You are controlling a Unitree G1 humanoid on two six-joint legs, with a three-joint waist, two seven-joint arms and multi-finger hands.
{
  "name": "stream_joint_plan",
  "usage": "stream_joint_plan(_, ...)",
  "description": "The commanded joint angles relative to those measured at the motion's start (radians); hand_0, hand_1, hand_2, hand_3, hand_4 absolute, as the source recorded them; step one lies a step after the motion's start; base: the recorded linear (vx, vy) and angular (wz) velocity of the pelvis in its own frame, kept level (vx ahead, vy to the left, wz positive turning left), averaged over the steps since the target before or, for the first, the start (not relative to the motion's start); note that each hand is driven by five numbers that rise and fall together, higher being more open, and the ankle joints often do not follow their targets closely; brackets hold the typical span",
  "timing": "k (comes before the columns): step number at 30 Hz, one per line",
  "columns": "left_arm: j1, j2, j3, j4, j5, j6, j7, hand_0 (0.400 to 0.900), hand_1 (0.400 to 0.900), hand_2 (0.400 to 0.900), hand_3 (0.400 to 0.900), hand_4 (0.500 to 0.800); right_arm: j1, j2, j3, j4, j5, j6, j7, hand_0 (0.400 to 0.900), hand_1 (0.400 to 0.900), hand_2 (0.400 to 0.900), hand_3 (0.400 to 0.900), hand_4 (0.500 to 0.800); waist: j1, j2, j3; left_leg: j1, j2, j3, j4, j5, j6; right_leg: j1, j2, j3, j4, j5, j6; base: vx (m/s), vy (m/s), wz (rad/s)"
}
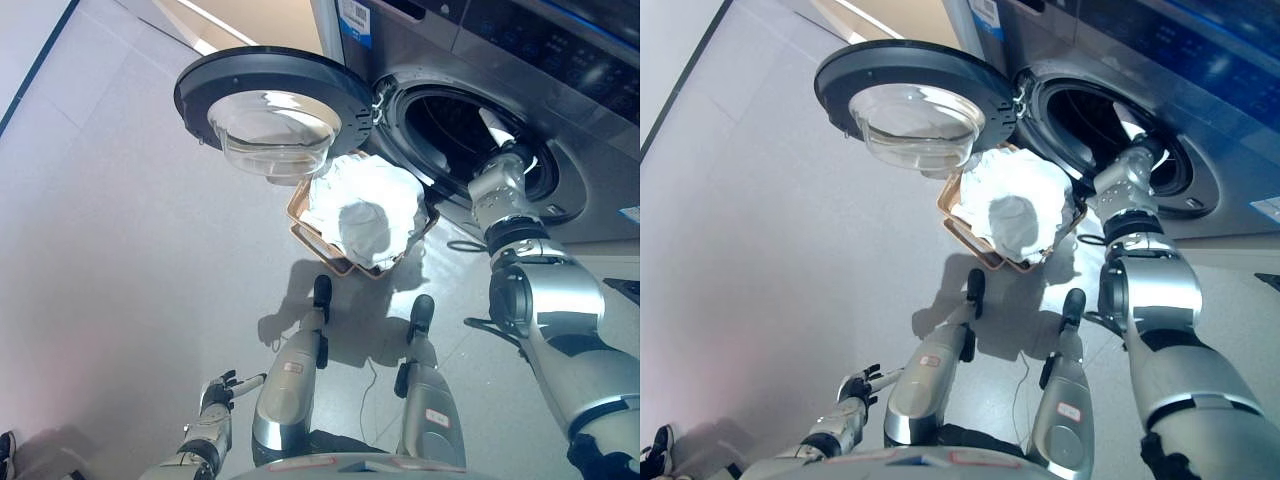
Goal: Put the clothes in the basket into the washing machine.
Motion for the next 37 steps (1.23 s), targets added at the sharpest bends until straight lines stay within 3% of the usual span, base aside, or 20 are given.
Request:
stream_joint_plan(1,0.042,0.015,-0.022,0.047,-0.012,0.006,0.013,0.9,0.9,0.9,0.9,0.8,0.031,-0.034,0.079,-0.031,-0.094,-0.006,0.044,0.9,0.9,0.9,0.9,0.8,-0.03,0.1,-0.028,-0.078,0.01,-0.091,-0.027,-0.006,0.007,0.182,0.081,-0.023,0.001,-0.097,-0.046,0.0,0.0,0.0)
stream_joint_plan(10,0.043,0.028,0.008,0.033,0.0,0.013,-0.014,0.9,0.9,0.9,0.9,0.8,0.51,-0.024,0.107,0.019,-0.361,0.06,0.119,0.9,0.9,0.9,0.9,0.8,-0.045,0.016,-0.144,0.013,0.003,-0.084,-0.044,-0.008,0.001,0.201,0.099,-0.02,0.001,-0.127,-0.057,0.01,-0.018,-0.06)
stream_joint_plan(14,0.055,0.054,0.022,0.043,0.022,0.018,-0.017,0.9,0.9,0.9,0.9,0.8,0.691,-0.028,0.153,0.057,-0.502,0.081,0.142,0.9,0.9,0.9,0.9,0.8,-0.052,-0.029,-0.2,0.068,-0.01,-0.08,-0.062,-0.021,0.008,0.23,0.099,-0.02,0.001,-0.125,-0.059,0.01,-0.06,-0.11)
stream_joint_plan(20,0.078,0.101,0.026,0.072,0.069,0.023,-0.024,0.9,0.9,0.9,0.9,0.8,0.92,-0.007,0.119,0.182,-0.613,0.105,0.184,0.9,0.9,0.9,0.9,0.8,-0.066,-0.09,-0.295,0.15,-0.016,-0.075,-0.085,-0.04,0.021,0.27,0.094,-0.022,0.001,-0.122,-0.062,0.04,-0.058,-0.03)
stream_joint_plan(27,0.098,0.129,0.014,0.133,0.107,0.02,-0.046,0.9,0.9,0.9,0.9,0.8,1.014,0.035,0.067,0.33,-0.65,0.127,0.208,0.9,0.9,0.9,0.9,0.8,-0.078,-0.11,-0.379,0.212,-0.026,-0.072,-0.093,-0.045,0.034,0.31,0.089,-0.021,0.001,-0.107,-0.065,0.03,-0.029,-0.01)
stream_joint_plan(37,0.086,0.135,-0.03,0.152,0.126,0.021,-0.061,0.9,0.9,0.9,0.9,0.8,0.97,0.059,0.097,0.306,-0.667,0.137,0.224,0.9,0.9,0.9,0.9,0.8,-0.088,-0.108,-0.409,0.245,-0.036,-0.068,-0.094,-0.052,0.042,0.335,0.085,-0.013,0.001,-0.103,-0.069,0.0,-0.001,-0.01)
